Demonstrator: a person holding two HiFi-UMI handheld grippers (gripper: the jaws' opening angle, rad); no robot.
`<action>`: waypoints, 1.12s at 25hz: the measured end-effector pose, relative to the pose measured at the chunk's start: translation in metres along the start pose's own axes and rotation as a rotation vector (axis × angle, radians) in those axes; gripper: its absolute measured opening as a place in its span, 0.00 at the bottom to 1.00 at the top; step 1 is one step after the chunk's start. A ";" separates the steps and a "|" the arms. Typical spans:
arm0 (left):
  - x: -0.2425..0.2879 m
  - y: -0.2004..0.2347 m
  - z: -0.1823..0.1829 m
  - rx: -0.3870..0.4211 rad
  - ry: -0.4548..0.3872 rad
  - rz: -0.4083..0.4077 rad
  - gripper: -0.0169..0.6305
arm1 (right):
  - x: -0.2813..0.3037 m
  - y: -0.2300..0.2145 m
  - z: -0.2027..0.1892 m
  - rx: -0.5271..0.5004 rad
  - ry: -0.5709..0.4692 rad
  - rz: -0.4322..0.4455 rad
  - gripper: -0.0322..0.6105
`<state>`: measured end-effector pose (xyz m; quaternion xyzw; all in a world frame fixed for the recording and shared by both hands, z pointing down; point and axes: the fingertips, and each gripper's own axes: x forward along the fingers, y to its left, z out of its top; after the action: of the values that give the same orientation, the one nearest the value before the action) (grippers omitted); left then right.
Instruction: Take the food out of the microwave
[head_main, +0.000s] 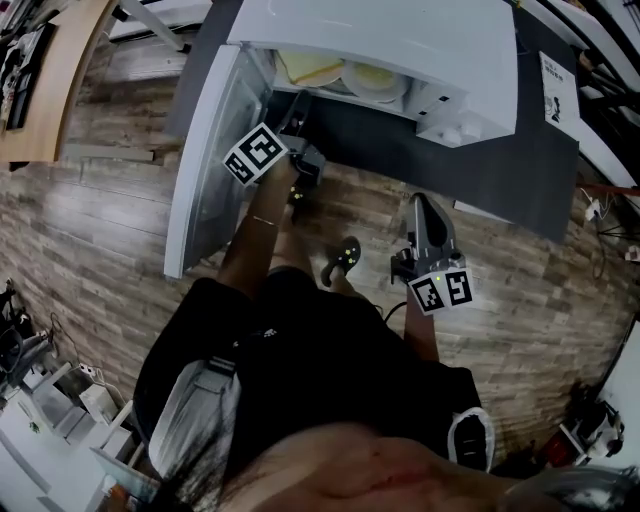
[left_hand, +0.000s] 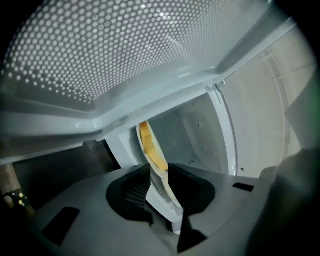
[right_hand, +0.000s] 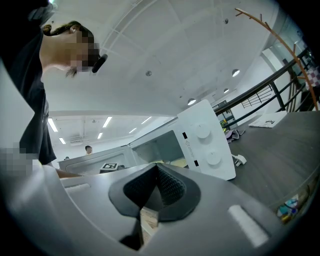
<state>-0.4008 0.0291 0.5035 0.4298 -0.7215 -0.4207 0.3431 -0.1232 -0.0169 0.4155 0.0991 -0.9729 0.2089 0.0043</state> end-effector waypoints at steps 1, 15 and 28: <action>0.001 0.000 -0.001 -0.014 0.000 -0.002 0.17 | -0.001 0.000 0.000 0.001 0.000 -0.001 0.05; 0.009 0.010 0.007 -0.098 -0.039 0.027 0.20 | -0.004 -0.004 0.002 0.006 -0.011 -0.014 0.05; 0.023 0.015 0.008 -0.140 -0.040 0.039 0.20 | -0.007 -0.011 0.011 0.001 -0.056 -0.037 0.05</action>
<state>-0.4212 0.0149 0.5167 0.3821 -0.7052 -0.4720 0.3660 -0.1136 -0.0299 0.4096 0.1231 -0.9705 0.2062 -0.0189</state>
